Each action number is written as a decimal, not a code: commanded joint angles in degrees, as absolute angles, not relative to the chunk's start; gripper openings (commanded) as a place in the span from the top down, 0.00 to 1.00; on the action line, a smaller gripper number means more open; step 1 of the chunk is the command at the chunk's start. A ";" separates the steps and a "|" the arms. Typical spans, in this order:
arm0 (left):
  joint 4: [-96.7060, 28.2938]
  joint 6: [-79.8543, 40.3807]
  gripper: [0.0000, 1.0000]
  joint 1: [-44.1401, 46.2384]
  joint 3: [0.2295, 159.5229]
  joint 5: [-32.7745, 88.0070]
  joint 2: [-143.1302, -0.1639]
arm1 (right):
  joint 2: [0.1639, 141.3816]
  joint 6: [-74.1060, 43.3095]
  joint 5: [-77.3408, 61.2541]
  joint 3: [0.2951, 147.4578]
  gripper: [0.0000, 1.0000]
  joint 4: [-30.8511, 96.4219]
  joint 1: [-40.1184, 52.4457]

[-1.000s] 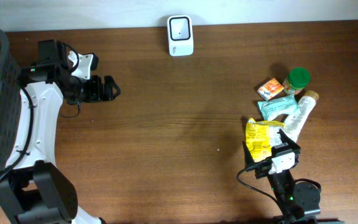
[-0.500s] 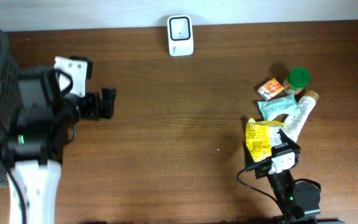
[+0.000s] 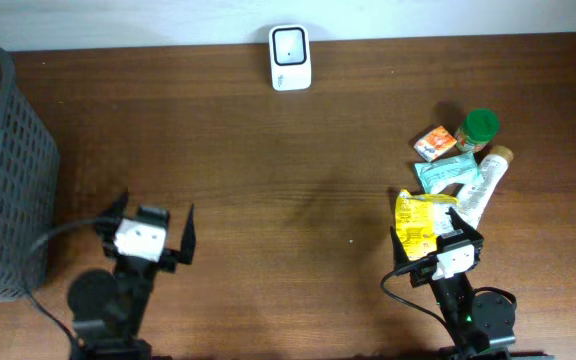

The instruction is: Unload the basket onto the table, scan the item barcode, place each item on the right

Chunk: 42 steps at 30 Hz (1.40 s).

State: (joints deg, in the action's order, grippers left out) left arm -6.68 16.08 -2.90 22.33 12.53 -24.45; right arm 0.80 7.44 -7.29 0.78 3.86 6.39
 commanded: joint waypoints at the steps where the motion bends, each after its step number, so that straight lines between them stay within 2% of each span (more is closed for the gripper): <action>1: -3.05 17.50 0.01 -2.74 12.93 12.21 -17.39 | 0.19 6.76 -6.83 0.32 0.02 3.92 6.83; 8: -2.59 17.50 0.01 -1.85 2.90 12.19 -8.99 | 0.19 6.76 -6.83 0.32 0.02 3.92 6.83; 18: -3.66 17.45 0.01 -1.21 0.58 12.16 -0.25 | 0.21 6.76 -6.83 0.32 0.02 3.90 6.83; 42: -3.57 17.45 0.01 -1.17 0.58 12.16 -0.30 | 0.21 6.76 -6.81 0.32 0.02 3.92 6.83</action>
State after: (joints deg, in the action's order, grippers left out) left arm -3.62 16.78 -1.45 1.02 12.56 -0.84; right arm 0.78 7.44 -7.29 0.78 3.86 6.39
